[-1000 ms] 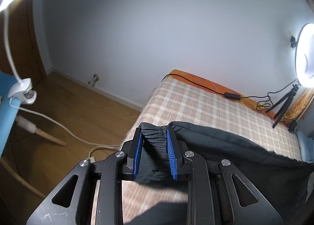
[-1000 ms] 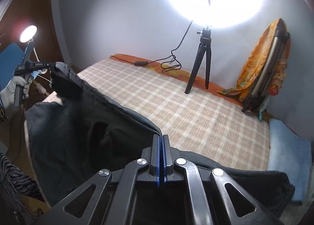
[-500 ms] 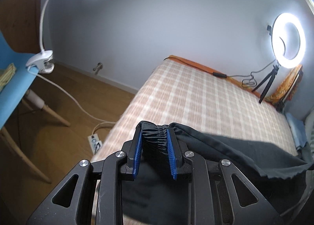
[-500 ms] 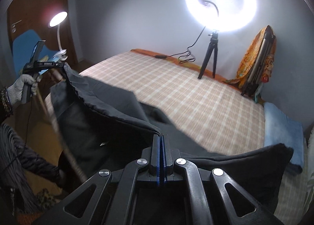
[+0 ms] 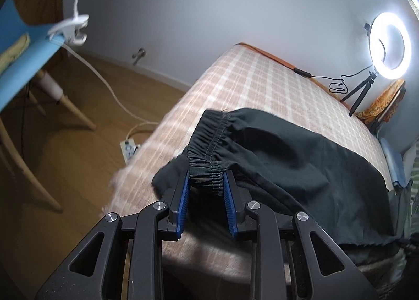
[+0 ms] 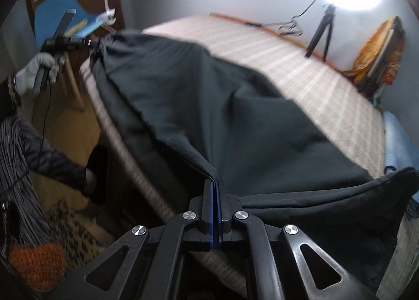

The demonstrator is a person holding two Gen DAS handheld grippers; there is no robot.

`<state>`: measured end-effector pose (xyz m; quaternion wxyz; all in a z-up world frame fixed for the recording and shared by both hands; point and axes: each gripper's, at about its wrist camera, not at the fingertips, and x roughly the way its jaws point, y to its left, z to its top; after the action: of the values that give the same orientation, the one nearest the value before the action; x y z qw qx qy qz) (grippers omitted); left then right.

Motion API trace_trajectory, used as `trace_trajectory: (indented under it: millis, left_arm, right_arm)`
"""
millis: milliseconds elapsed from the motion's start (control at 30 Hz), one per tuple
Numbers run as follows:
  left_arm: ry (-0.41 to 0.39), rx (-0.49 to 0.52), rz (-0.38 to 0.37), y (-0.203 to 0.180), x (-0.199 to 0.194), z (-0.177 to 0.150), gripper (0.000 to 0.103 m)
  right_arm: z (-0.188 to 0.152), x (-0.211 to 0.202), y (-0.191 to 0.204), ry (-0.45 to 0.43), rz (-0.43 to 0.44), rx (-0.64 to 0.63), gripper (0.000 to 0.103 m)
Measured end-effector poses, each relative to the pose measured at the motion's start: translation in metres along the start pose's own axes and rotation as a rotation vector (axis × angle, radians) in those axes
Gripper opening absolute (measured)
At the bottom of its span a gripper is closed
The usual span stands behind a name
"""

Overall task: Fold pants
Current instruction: 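Lift the waistband with both grippers and carry it toward the trouser hems, then lay the waistband over the hems with both grippers, bringing tools together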

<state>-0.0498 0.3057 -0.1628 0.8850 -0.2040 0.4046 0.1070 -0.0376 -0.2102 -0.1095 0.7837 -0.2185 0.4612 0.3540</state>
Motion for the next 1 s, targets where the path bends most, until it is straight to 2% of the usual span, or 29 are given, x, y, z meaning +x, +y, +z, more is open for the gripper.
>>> trace_trajectory:
  millis: [133, 200, 267, 333, 367, 400, 433, 500, 600, 733, 833, 867, 900, 1000]
  left_arm:
    - [0.01, -0.041, -0.025, 0.011, -0.002, -0.008, 0.026]
    - [0.019, -0.068, -0.027, 0.017, -0.004, -0.01, 0.036]
    - [0.023, -0.122, -0.069, 0.024, -0.007, -0.011, 0.04]
    - [0.022, -0.169, -0.084, 0.029, -0.01, -0.011, 0.046]
    - [0.02, -0.201, -0.098, 0.032, -0.012, -0.011, 0.047]
    - [0.018, -0.226, -0.115, 0.033, -0.014, -0.011, 0.048]
    - [0.018, -0.261, -0.135, 0.035, -0.015, -0.011, 0.048]
    - [0.02, -0.294, -0.164, 0.033, -0.016, -0.009, 0.048]
    - [0.01, -0.279, -0.173, 0.02, -0.016, -0.003, 0.048]
    - [0.033, -0.266, -0.108, 0.012, -0.001, 0.002, 0.048]
    - [0.044, -0.302, -0.082, 0.017, 0.013, -0.003, 0.044]
    - [0.044, -0.313, -0.066, 0.02, 0.017, -0.007, 0.028]
    - [0.046, -0.321, -0.051, 0.023, 0.02, -0.009, 0.02]
    - [0.035, -0.343, -0.066, 0.032, 0.018, -0.016, 0.02]
  right_arm:
    - [-0.005, 0.017, 0.008, 0.089, 0.011, -0.057, 0.0]
    - [-0.005, 0.022, 0.009, 0.122, 0.034, -0.077, 0.0]
    - [-0.001, 0.018, 0.012, 0.128, 0.066, -0.095, 0.002]
    - [0.007, 0.012, 0.012, 0.118, 0.1, -0.082, 0.009]
    - [0.015, 0.007, 0.013, 0.1, 0.132, -0.072, 0.017]
    - [0.021, 0.002, 0.014, 0.082, 0.14, -0.07, 0.032]
    - [0.028, -0.002, 0.017, 0.061, 0.144, -0.072, 0.036]
    - [0.045, -0.008, 0.022, 0.019, 0.166, -0.08, 0.035]
    - [0.07, -0.005, 0.032, -0.028, 0.19, -0.081, 0.035]
    - [0.104, 0.002, 0.038, -0.084, 0.21, -0.08, 0.035]
    - [0.129, 0.007, 0.046, -0.126, 0.21, -0.103, 0.036]
    - [0.142, 0.011, 0.05, -0.135, 0.222, -0.111, 0.037]
    - [0.149, 0.013, 0.052, -0.141, 0.228, -0.115, 0.038]
    - [0.178, 0.024, 0.059, -0.155, 0.255, -0.139, 0.044]
